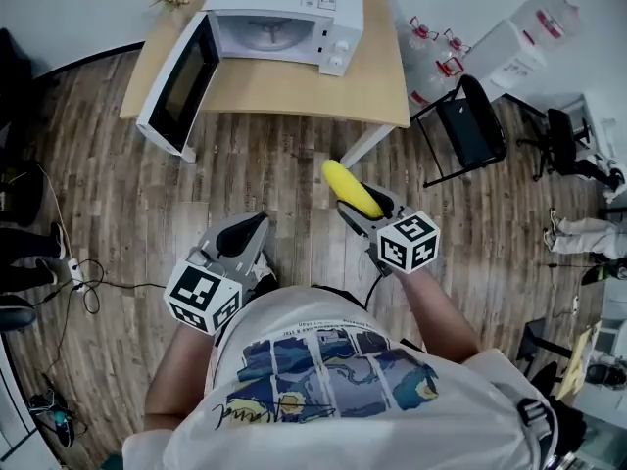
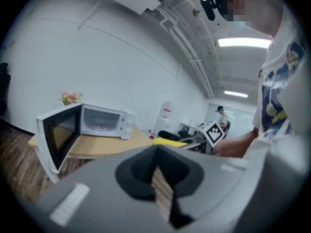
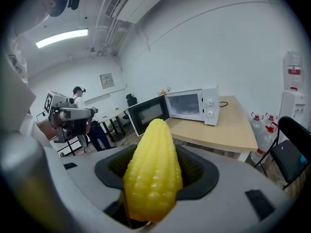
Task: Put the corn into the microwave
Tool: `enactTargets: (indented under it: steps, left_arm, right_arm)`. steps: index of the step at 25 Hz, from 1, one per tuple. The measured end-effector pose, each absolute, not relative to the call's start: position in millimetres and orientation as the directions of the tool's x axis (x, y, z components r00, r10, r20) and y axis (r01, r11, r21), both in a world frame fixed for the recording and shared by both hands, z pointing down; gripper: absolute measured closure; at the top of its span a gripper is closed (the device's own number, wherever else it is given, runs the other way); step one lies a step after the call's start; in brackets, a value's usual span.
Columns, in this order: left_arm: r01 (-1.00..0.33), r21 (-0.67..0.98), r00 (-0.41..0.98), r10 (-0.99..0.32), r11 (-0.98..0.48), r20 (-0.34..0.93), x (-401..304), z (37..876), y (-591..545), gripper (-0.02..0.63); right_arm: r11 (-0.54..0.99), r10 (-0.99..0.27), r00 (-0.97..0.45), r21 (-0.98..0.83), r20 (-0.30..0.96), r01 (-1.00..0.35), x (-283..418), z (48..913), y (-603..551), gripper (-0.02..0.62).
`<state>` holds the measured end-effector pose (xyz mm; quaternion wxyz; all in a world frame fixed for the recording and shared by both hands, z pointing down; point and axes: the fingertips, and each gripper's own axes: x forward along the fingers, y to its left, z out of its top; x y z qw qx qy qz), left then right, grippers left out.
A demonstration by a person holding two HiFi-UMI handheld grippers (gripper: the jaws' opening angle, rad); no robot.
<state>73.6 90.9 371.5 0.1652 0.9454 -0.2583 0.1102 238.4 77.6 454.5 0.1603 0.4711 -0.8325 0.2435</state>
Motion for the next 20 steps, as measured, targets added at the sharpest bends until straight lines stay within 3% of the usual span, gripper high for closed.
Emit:
enactTargets:
  steps: [9,20]
  left_arm:
    - [-0.577,0.237,0.811,-0.514,-0.782,0.28,-12,371,29,0.598]
    - [-0.666,0.252,0.744,-0.603,-0.702,0.286,-36,369,-46,0.598]
  right_arm:
    - [0.416,-0.74,-0.449,-0.183,0.501,-0.891,182,461,-38,0.347]
    - [0.446,-0.73,-0.439,-0.123,0.523,-0.887,156,493,-202,0.347]
